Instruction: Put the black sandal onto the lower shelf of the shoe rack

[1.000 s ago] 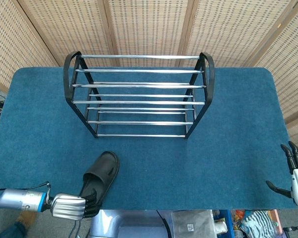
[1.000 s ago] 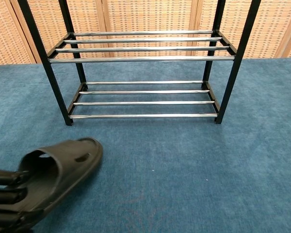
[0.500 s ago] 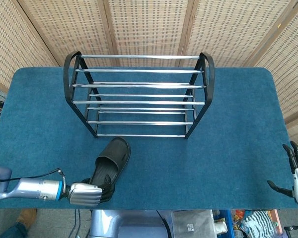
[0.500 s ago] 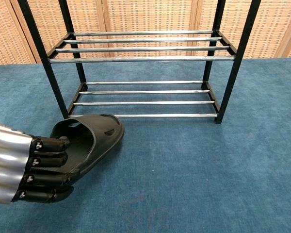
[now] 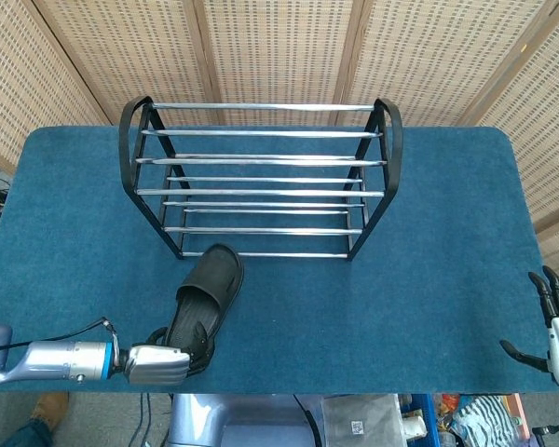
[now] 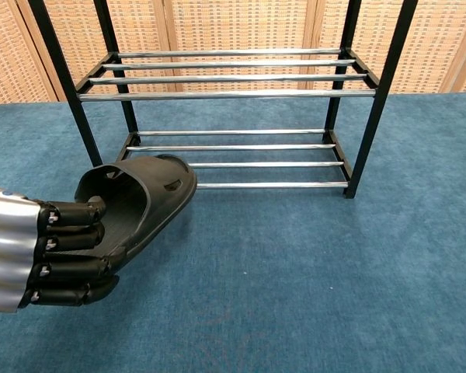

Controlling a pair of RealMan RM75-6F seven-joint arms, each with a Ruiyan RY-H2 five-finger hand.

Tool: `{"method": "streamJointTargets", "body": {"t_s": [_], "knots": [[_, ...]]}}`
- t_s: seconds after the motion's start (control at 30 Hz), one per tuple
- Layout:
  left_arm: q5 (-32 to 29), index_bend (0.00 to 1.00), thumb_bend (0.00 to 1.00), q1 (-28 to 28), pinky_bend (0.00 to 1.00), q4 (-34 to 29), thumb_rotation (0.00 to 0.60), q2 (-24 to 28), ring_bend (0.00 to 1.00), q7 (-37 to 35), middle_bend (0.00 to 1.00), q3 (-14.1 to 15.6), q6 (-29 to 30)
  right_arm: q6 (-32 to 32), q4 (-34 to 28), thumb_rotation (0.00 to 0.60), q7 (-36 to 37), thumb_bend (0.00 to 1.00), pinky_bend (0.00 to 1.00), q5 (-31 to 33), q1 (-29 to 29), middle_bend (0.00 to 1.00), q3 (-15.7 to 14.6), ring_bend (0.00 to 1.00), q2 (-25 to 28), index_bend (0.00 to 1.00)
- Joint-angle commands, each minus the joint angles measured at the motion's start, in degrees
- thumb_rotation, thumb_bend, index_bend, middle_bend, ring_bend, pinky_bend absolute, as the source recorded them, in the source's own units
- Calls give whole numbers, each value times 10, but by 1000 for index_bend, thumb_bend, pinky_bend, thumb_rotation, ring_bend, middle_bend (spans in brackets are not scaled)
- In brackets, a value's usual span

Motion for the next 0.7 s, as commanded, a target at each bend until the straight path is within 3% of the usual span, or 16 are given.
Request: {"method": "streamJointTargets", "body": {"t_s": [0.03,0.4,0.7], "knots": [[0,794,121,3,412,-4,600,5,445,5,583,-9,-7,-1,0,600,1,0,0,0,0,0,0,0,1,0],[-31,794,122,-23,413,56,600,-10,445,-43,583,-55,-58,-2,4,600,6,0,0,4,0,0,1,0,0,0],[-46,794,122,-44,412,173,600,-79,445,-123,583,-67,-68,-18,8,600,-6,0,0,27,7,0,9,0,-5,0]]}}
